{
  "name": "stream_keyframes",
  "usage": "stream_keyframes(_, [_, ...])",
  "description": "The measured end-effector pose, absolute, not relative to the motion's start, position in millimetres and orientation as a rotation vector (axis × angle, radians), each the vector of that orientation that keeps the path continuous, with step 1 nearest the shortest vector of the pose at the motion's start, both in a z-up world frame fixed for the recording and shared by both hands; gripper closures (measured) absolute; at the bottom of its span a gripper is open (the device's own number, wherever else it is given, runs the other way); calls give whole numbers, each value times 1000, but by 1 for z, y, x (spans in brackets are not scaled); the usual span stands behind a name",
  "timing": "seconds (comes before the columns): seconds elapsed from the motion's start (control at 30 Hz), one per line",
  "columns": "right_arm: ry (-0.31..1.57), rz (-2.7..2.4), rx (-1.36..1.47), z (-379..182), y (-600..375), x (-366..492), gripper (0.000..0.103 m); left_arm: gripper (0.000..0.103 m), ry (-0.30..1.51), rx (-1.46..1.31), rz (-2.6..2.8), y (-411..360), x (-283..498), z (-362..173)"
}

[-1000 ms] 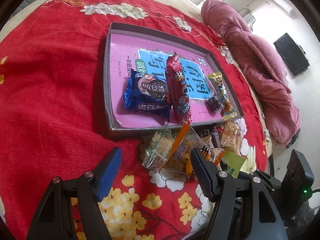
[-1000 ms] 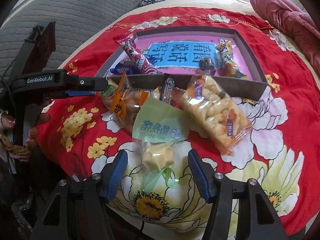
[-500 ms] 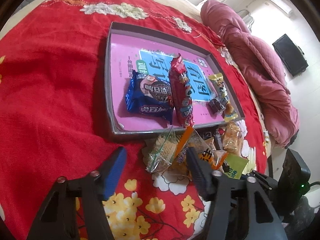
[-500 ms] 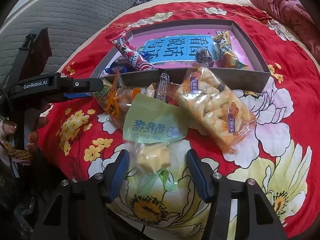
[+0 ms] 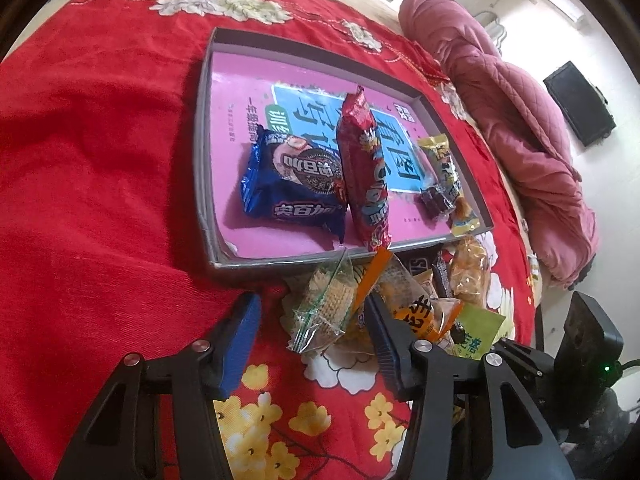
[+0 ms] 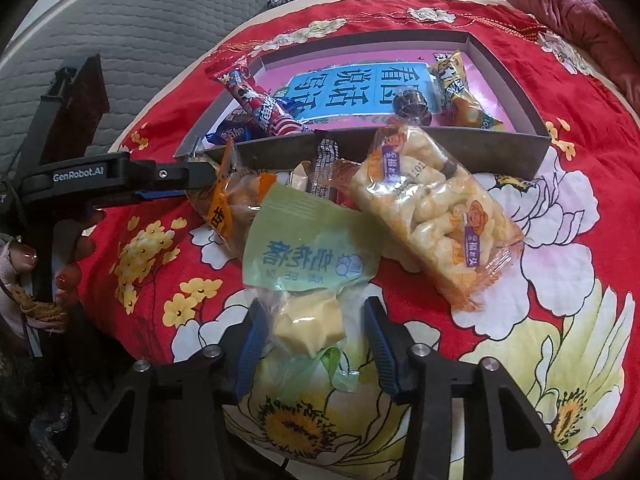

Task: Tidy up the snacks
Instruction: 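Grasp the green-labelled bag with the right tool while the left tool grasps a clear wafer bag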

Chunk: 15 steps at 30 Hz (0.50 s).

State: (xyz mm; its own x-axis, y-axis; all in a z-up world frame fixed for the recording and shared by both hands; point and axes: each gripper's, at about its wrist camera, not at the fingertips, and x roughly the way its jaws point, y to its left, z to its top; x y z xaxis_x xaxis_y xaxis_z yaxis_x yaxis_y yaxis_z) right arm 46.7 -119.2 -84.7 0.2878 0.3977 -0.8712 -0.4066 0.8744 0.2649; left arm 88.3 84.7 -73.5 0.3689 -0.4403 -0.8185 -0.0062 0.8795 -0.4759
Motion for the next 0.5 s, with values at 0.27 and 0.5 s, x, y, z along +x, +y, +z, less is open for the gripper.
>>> stream_keyframes(0.27, [1167, 547, 17, -85, -122, 48, 58, 62, 1178, -484, -330, 84, 94, -78])
stream_keyframes(0.5, [1168, 550, 35, -84, -127, 47, 58, 71, 1179, -509, -342, 84, 94, -77])
